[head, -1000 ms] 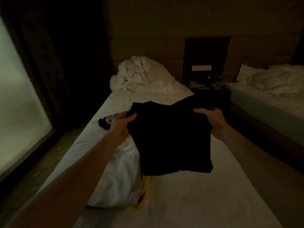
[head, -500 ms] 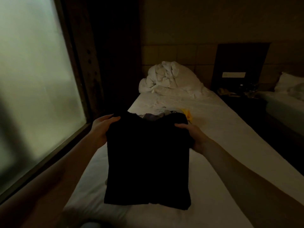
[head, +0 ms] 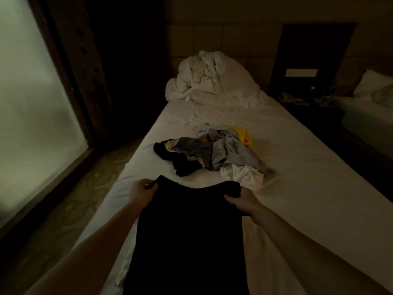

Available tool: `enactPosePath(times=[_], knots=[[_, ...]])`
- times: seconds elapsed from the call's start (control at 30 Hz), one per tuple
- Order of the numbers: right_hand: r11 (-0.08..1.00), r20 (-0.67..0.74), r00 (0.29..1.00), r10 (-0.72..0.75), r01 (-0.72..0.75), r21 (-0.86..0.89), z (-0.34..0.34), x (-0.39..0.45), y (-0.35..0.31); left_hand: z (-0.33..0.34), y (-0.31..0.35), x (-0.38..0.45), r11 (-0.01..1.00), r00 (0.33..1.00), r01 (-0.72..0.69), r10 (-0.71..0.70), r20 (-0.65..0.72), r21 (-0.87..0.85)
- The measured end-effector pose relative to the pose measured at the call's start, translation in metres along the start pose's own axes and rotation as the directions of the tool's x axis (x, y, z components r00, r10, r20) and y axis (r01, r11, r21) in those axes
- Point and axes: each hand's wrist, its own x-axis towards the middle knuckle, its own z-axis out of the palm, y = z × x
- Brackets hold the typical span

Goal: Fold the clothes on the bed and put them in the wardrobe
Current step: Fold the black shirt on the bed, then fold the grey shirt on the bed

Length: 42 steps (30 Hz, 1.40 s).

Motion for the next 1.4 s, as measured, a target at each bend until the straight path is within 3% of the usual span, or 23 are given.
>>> enactPosePath(times=[0.07, 0.2, 0.43, 0.53, 0.63, 0.7, 0.93, 1.23, 1.4], knots=[[0.987, -0.035, 0.999, -0.033, 0.027, -0.161, 0.0, 0.022, 0.018, 0.01, -0.013, 0.013, 0.996, 1.0, -0.01, 0.01, 0.0, 0.094], [0.98, -0.028, 0.999, -0.043, 0.037, -0.197, 0.003, 0.042, 0.042, 0.018, -0.034, 0.031, 0.985, 1.0, -0.013, 0.01, 0.013, 0.175], [0.99, 0.037, 0.993, 0.109, -0.111, 0.086, -0.007, 0.052, 0.046, 0.025, -0.036, 0.051, 0.963, 0.998, -0.065, 0.067, -0.001, 0.261], [0.982, -0.024, 0.992, 0.122, -0.117, 0.149, -0.017, 0.053, 0.032, 0.025, -0.018, 0.055, 0.93, 0.99, -0.135, 0.141, 0.01, 0.34], [0.997, -0.144, 0.989, 0.026, -0.037, -0.072, -0.03, 0.059, 0.016, 0.033, 0.009, 0.057, 0.895, 0.979, -0.202, 0.189, 0.072, 0.398], [0.968, -0.151, 0.986, -0.067, 0.028, -0.25, -0.04, 0.06, 0.006, 0.044, 0.026, 0.057, 0.877, 0.973, -0.232, 0.206, 0.106, 0.421], [0.807, -0.173, 0.957, -0.231, 0.09, -0.583, -0.076, 0.085, -0.011, 0.113, 0.071, 0.063, 0.784, 0.926, -0.377, 0.306, 0.22, 0.494], [0.665, -0.197, 0.933, -0.302, 0.058, -0.744, -0.114, 0.157, -0.009, 0.227, 0.077, 0.113, 0.726, 0.902, -0.43, 0.32, 0.291, 0.537], [0.615, -0.211, 0.903, -0.375, 0.072, -0.785, -0.117, 0.203, -0.003, 0.277, 0.066, 0.149, 0.652, 0.865, -0.494, 0.432, 0.254, 0.575]])
